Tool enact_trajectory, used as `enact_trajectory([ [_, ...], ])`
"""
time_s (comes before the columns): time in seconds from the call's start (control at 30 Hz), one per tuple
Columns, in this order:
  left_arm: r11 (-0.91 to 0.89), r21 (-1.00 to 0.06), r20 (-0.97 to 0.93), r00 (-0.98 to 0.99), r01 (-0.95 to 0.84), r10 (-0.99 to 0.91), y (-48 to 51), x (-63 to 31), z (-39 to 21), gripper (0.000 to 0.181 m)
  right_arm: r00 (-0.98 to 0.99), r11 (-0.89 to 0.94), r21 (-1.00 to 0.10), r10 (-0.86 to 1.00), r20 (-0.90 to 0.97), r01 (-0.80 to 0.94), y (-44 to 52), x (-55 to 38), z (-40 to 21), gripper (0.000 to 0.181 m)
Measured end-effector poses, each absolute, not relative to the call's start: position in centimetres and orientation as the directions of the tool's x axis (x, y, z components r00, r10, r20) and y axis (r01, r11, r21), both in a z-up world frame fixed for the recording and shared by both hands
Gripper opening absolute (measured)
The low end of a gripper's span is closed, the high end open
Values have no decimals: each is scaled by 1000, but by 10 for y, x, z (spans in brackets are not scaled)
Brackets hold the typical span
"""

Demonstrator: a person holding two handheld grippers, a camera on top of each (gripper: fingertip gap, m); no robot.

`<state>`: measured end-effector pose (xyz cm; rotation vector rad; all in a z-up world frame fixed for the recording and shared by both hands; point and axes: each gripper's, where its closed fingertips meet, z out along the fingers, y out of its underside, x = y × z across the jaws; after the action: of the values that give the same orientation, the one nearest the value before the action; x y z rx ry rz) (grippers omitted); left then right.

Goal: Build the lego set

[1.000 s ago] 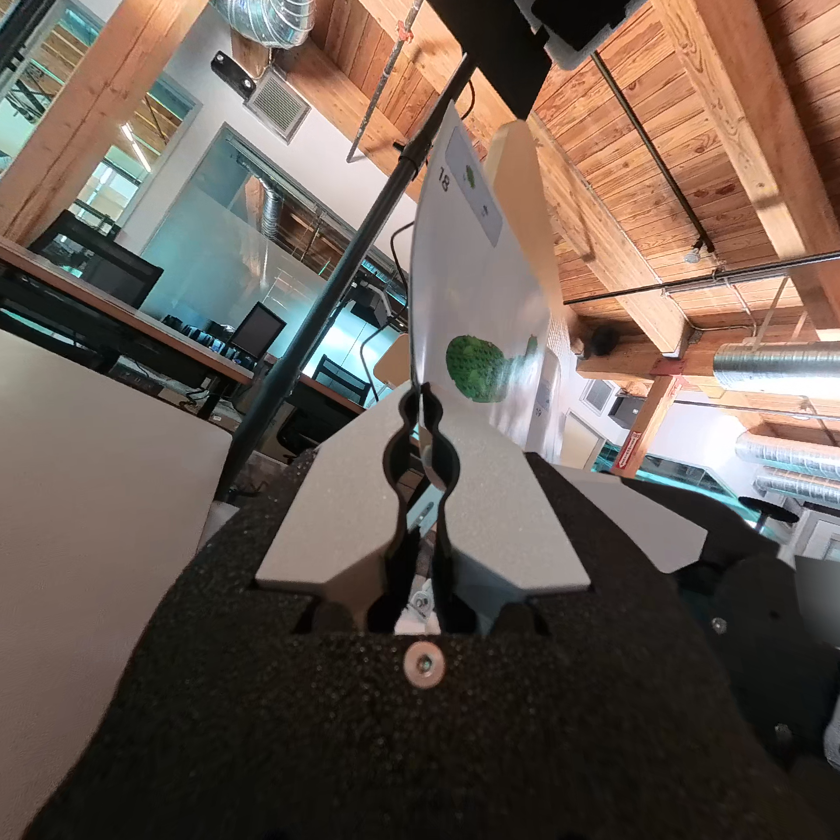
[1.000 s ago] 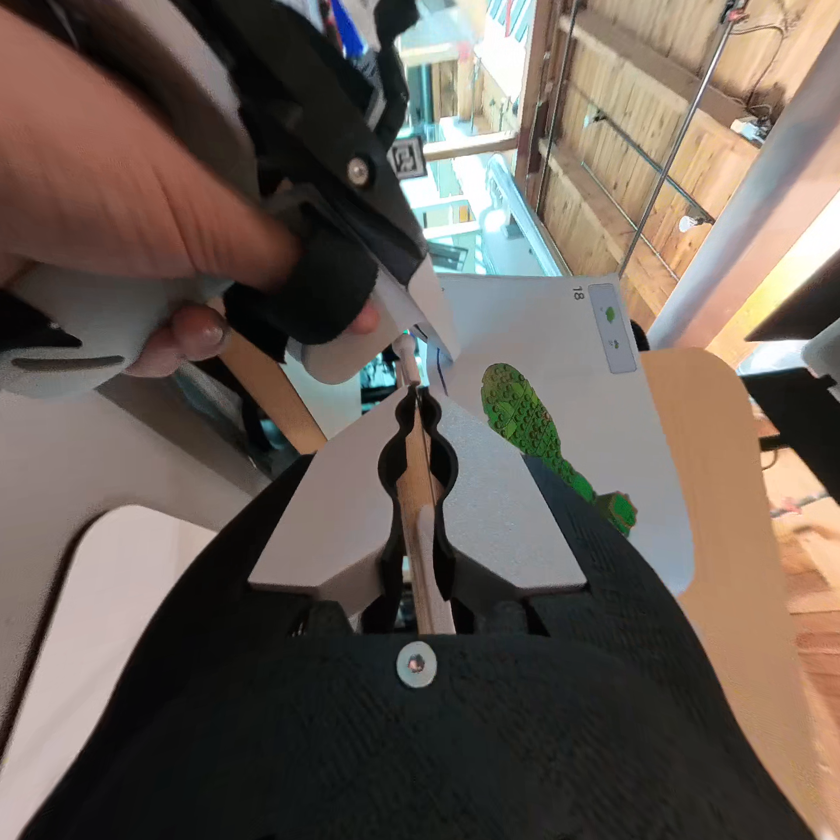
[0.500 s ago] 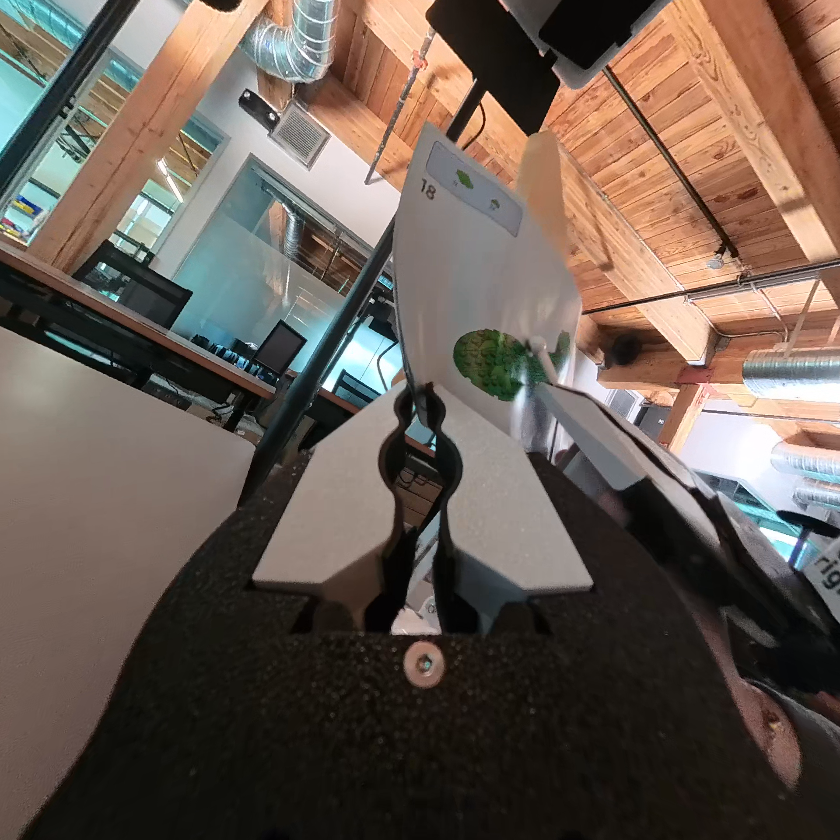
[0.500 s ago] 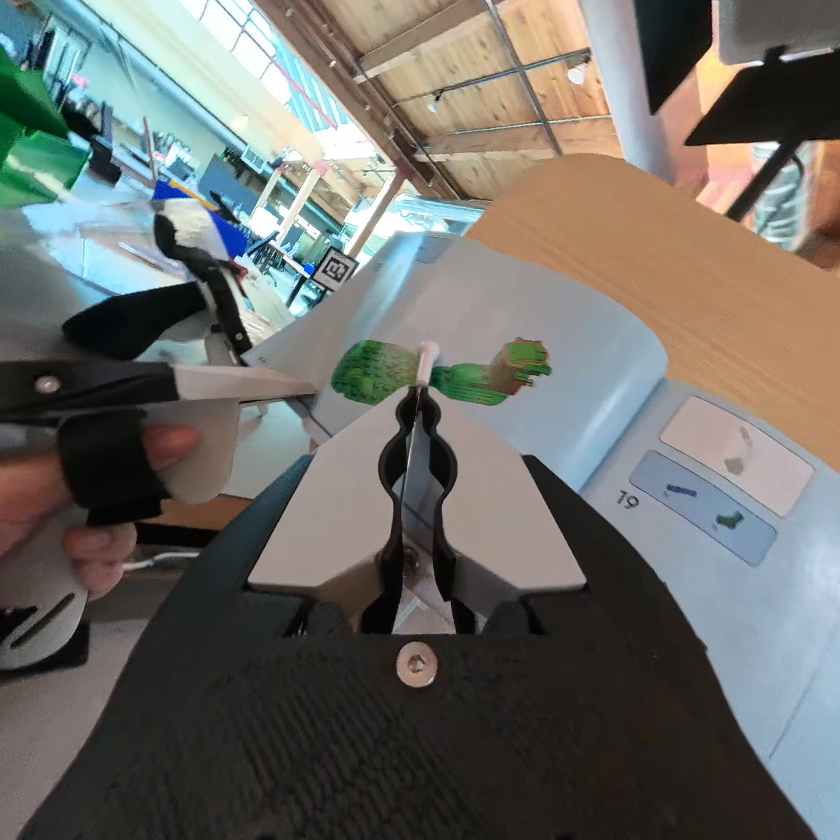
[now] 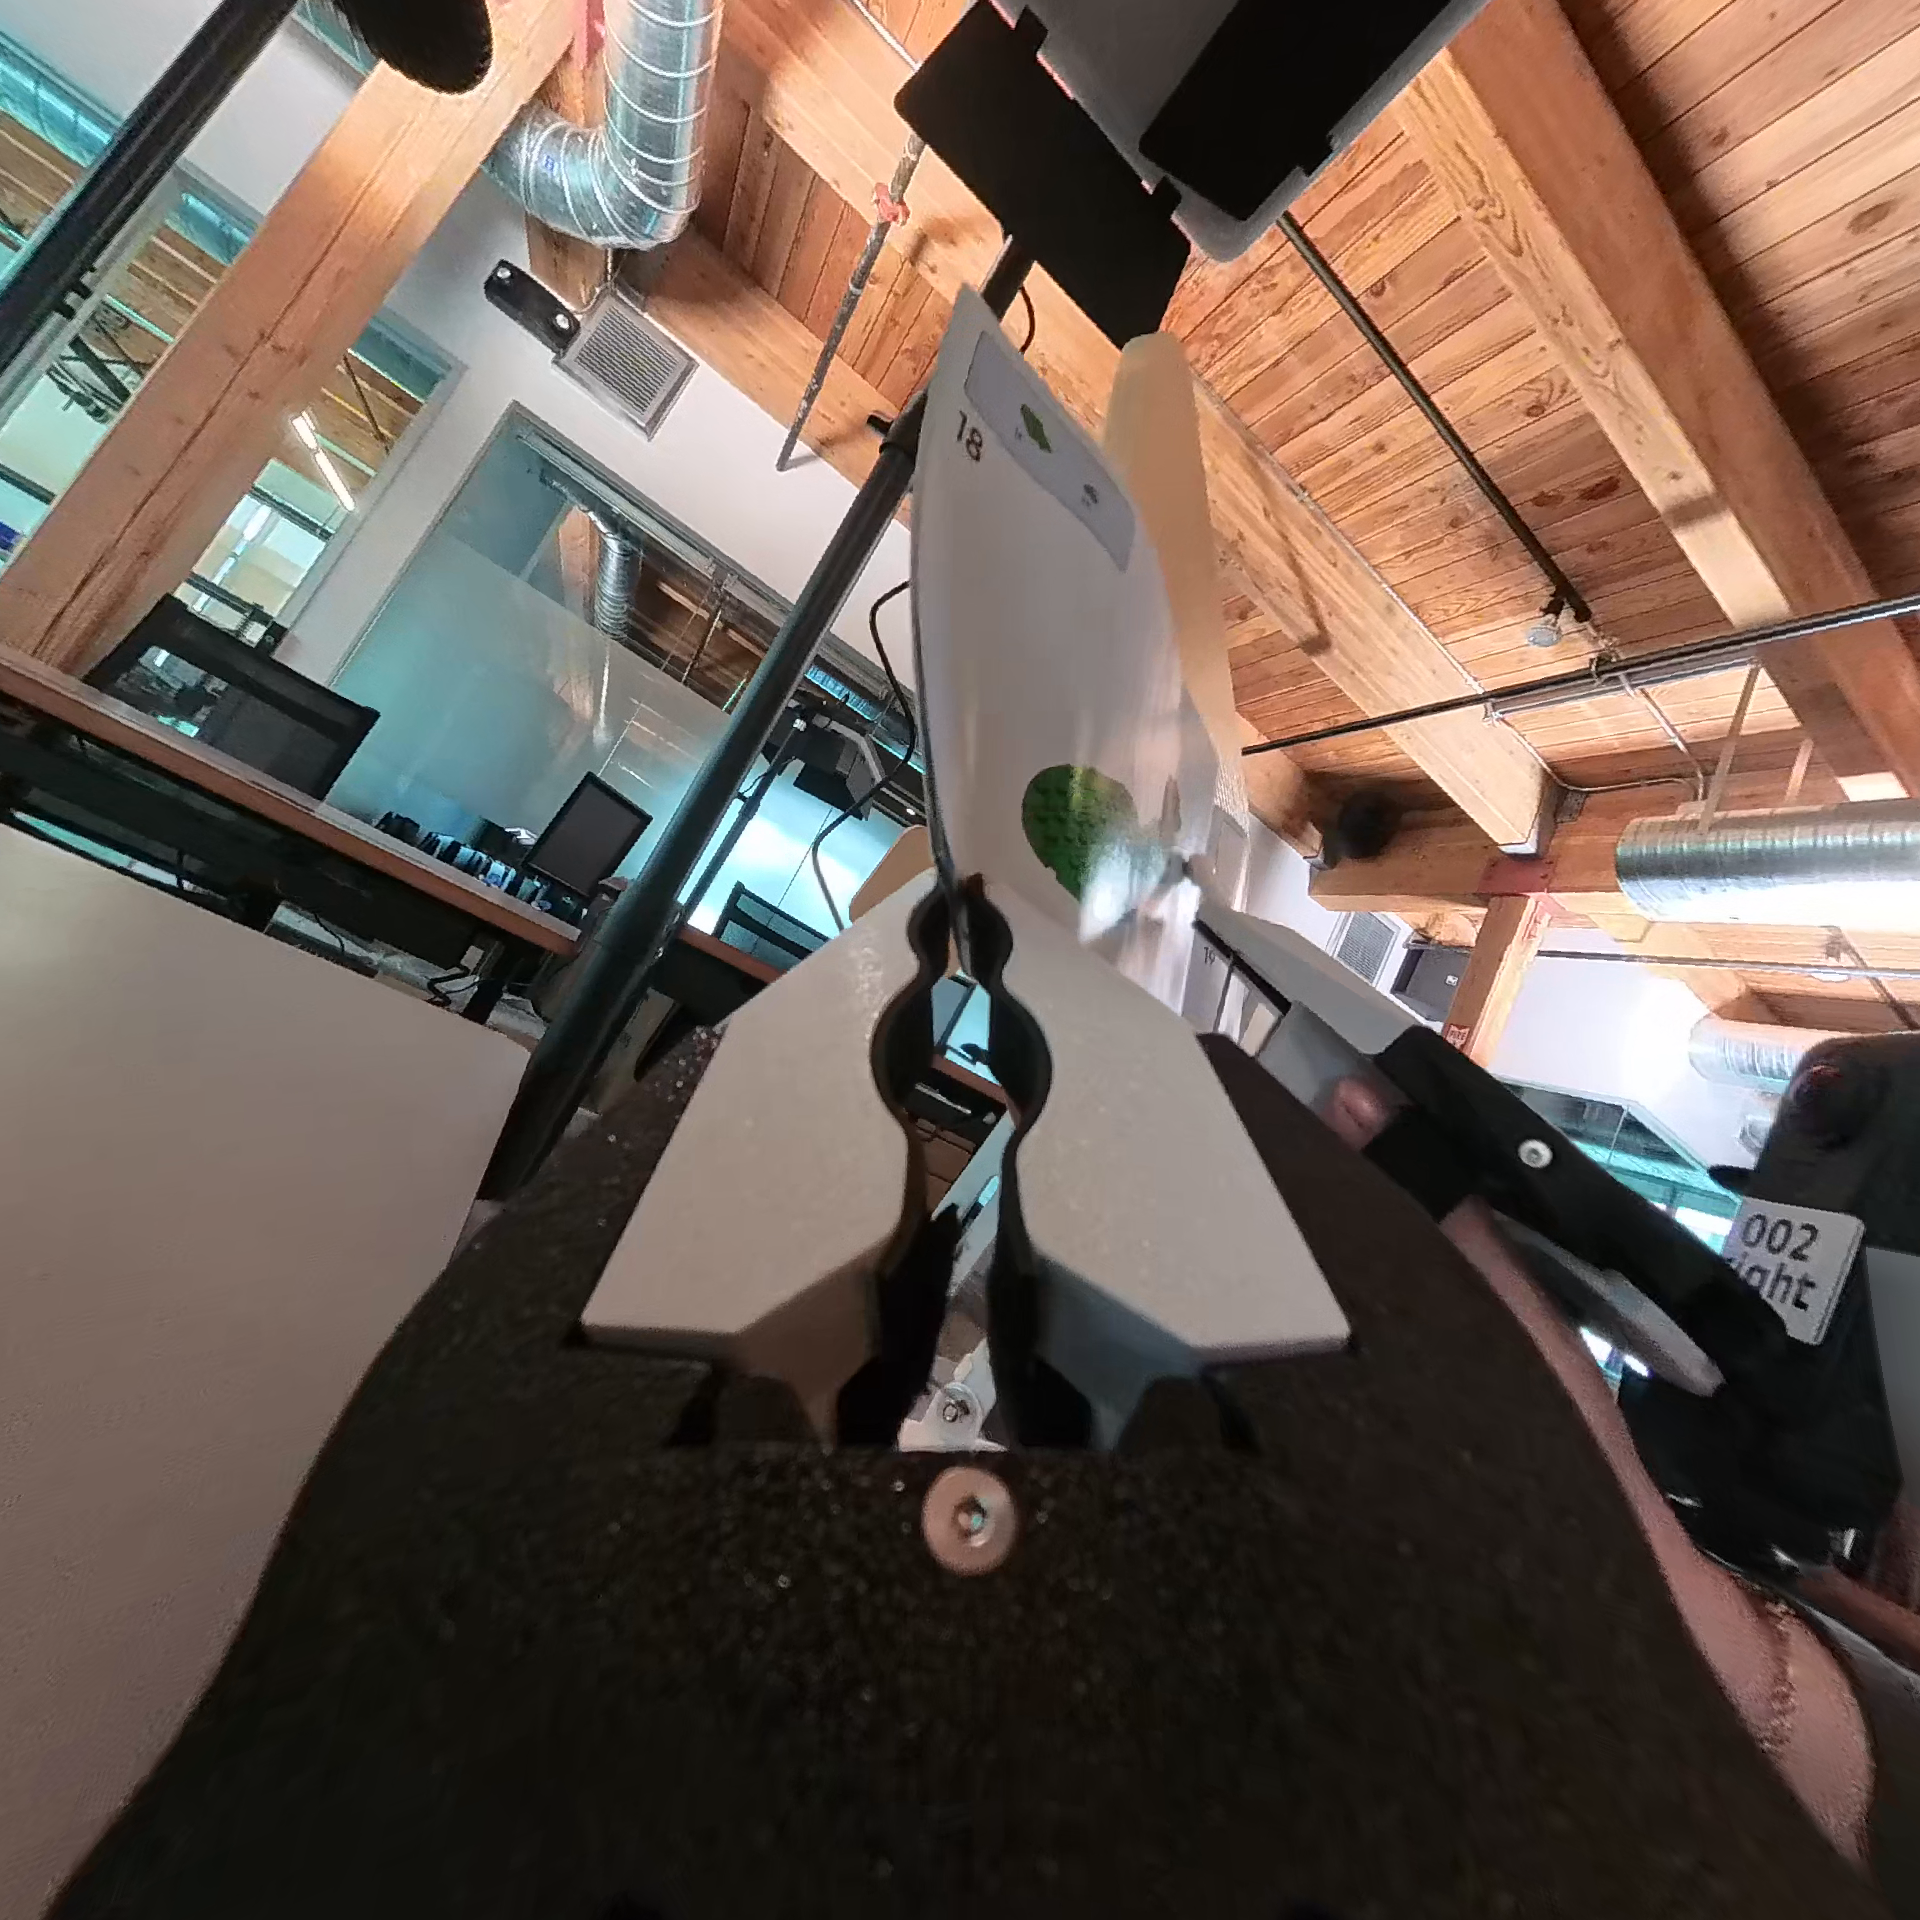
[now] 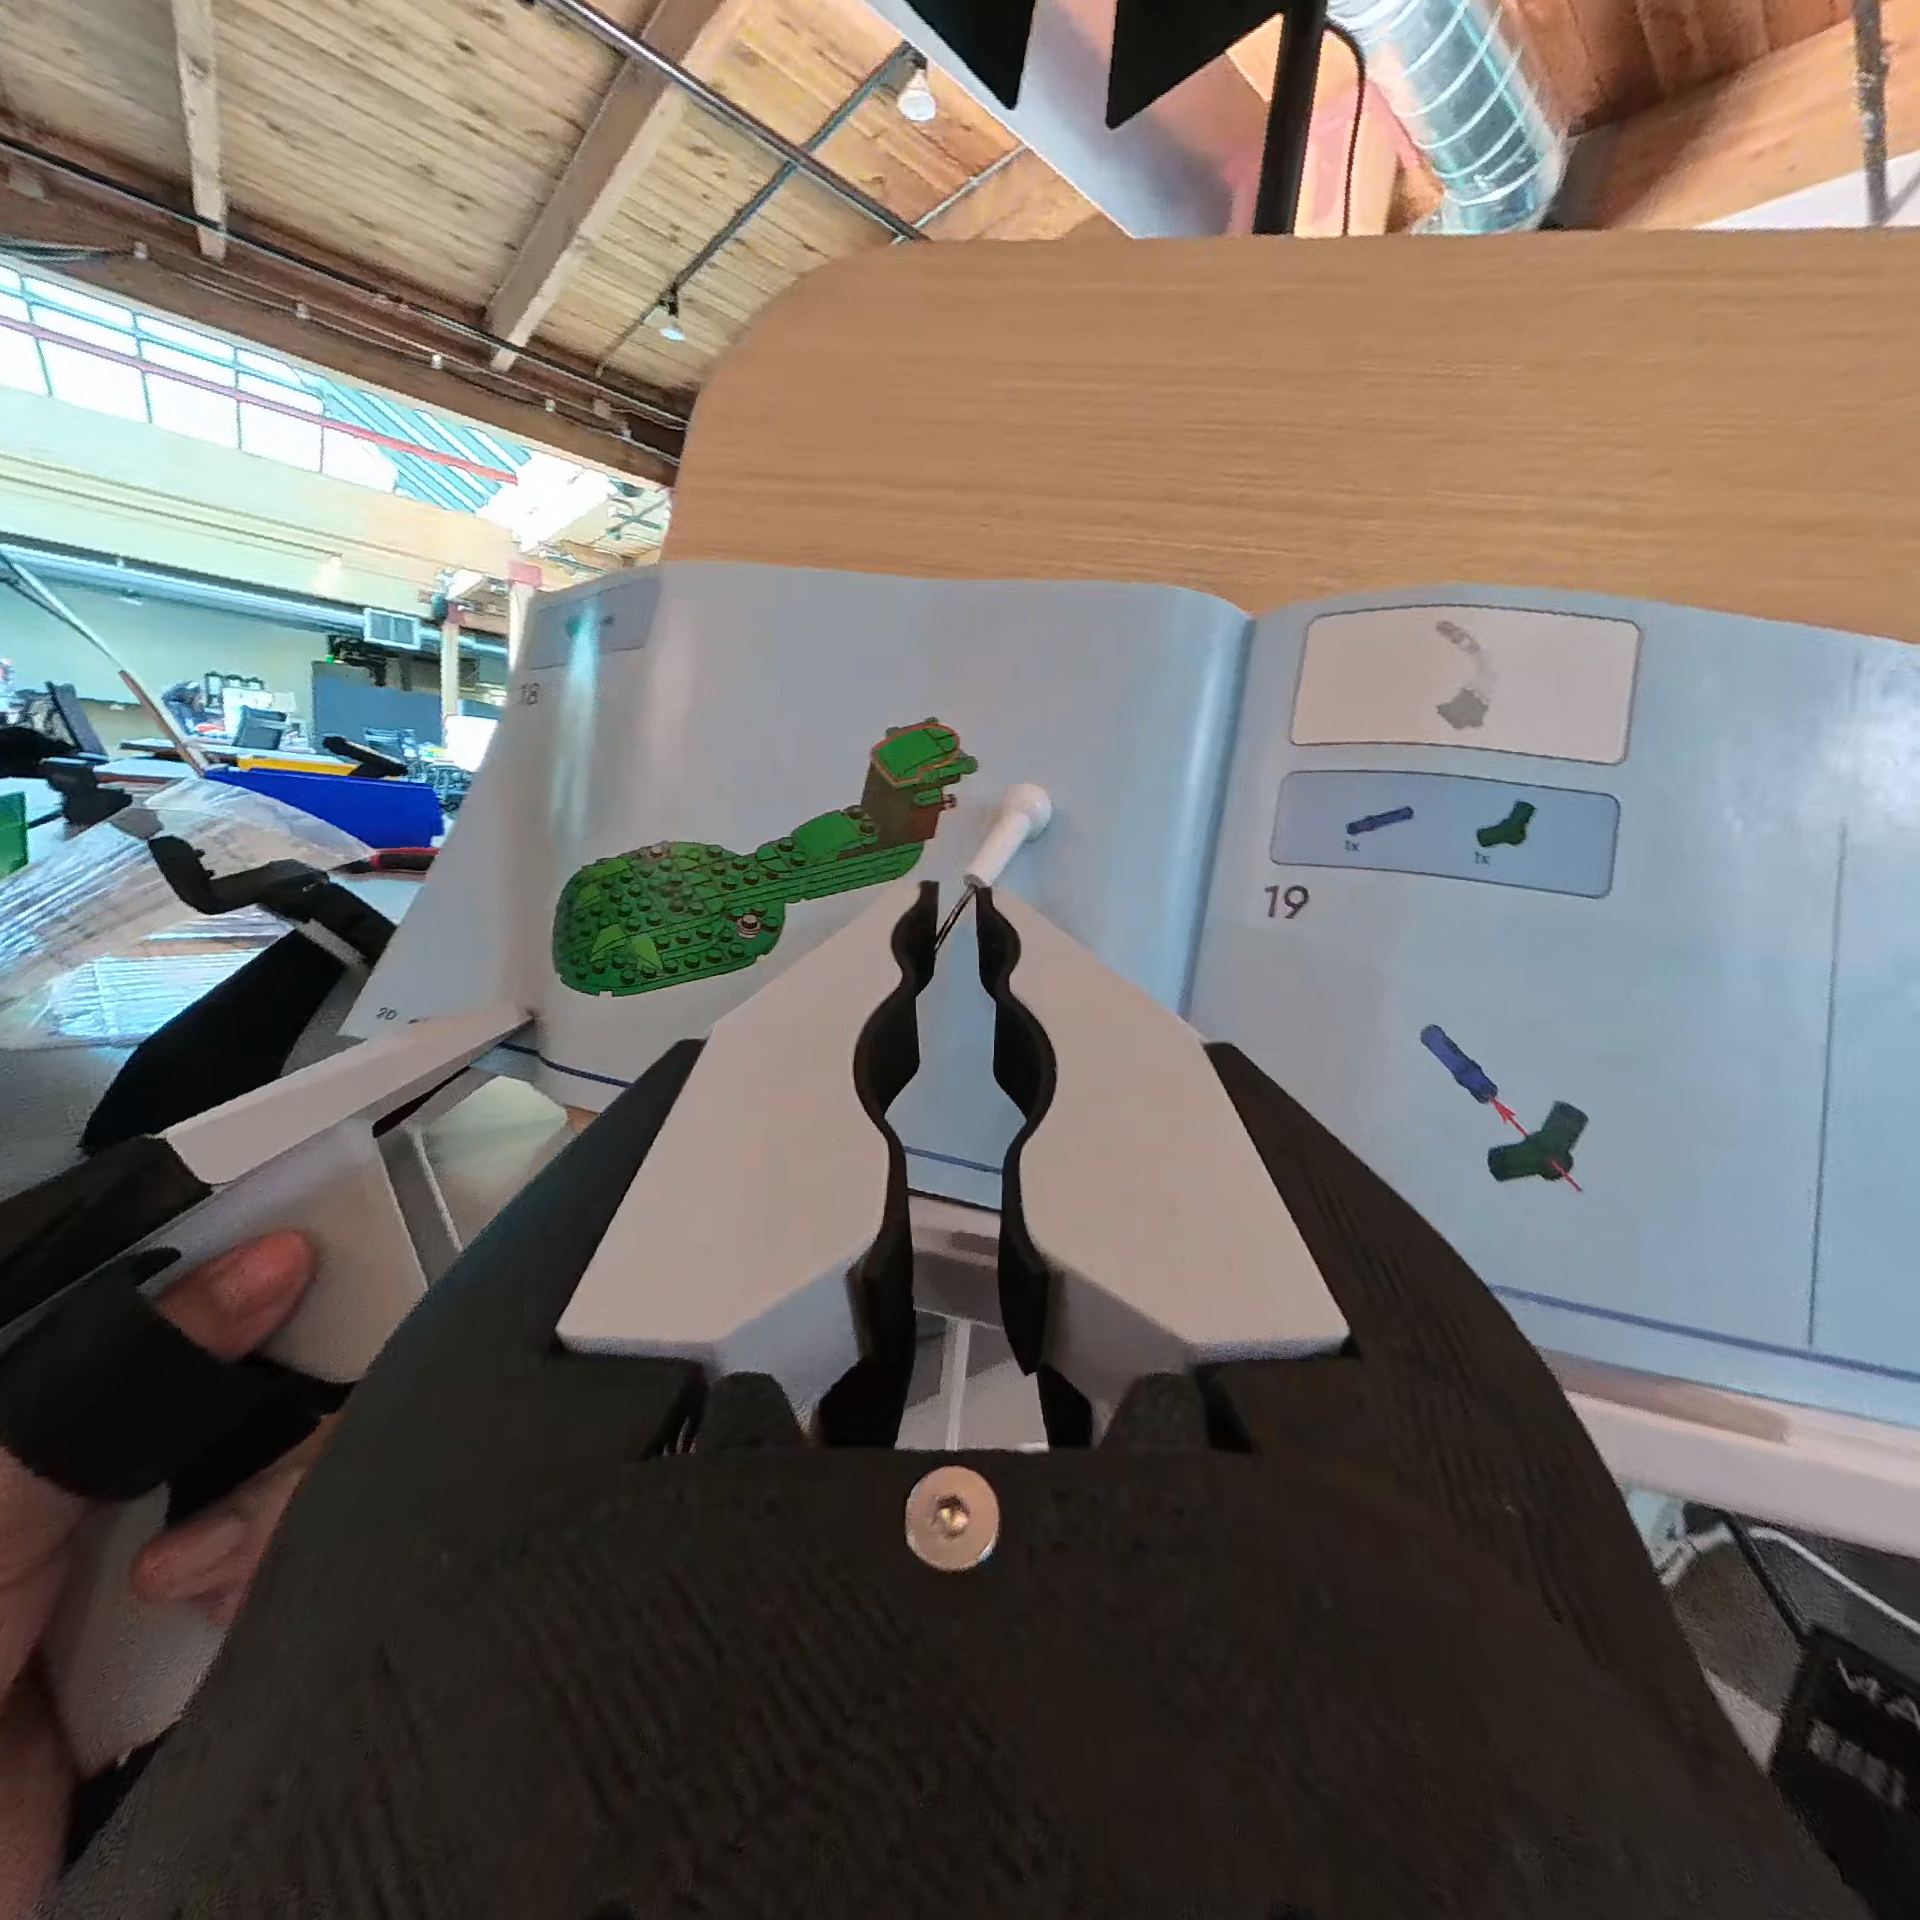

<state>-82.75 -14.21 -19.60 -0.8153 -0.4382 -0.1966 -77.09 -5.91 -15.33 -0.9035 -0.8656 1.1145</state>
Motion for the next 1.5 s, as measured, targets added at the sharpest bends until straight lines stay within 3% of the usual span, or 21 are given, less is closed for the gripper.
enact_trajectory([
  [0.2,686,-645,461,888,336,-2,-143,-827,-199,3,264,207,-921,957,121,-329,-53,-767,-157,8],
  [0.37,710,-627,443,896,321,-15,-153,-817,-201,45,215,230,-920,962,167,-317,-59,-750,-153,6],
  [0.5,765,-573,435,900,295,-21,-177,-801,-202,50,165,385,-886,921,352,-257,-76,-717,-154,5],
  [0.73,726,-655,383,921,211,78,-213,-747,-212,49,149,566,-783,824,546,-257,-82,-580,-112,5],
  [0.93,693,-692,388,914,201,122,-243,-681,-220,58,246,685,-717,722,647,-125,-79,-413,-114,6],
  [1.13,592,-799,286,934,109,213,-228,-608,-224,57,504,598,-802,690,519,7,-55,-246,-130,8],
  [1.23,479,-863,264,952,161,154,-200,-574,-234,48,565,495,-866,697,442,67,-41,-190,-165,6],
  [1.37,361,-922,186,977,138,101,-175,-543,-245,47,645,350,-936,705,294,44,-23,-159,-221,5],
  [1.5,280,-960,66,990,29,122,-165,-528,-253,43,677,381,-924,668,309,46,-25,-161,-239,3],
])
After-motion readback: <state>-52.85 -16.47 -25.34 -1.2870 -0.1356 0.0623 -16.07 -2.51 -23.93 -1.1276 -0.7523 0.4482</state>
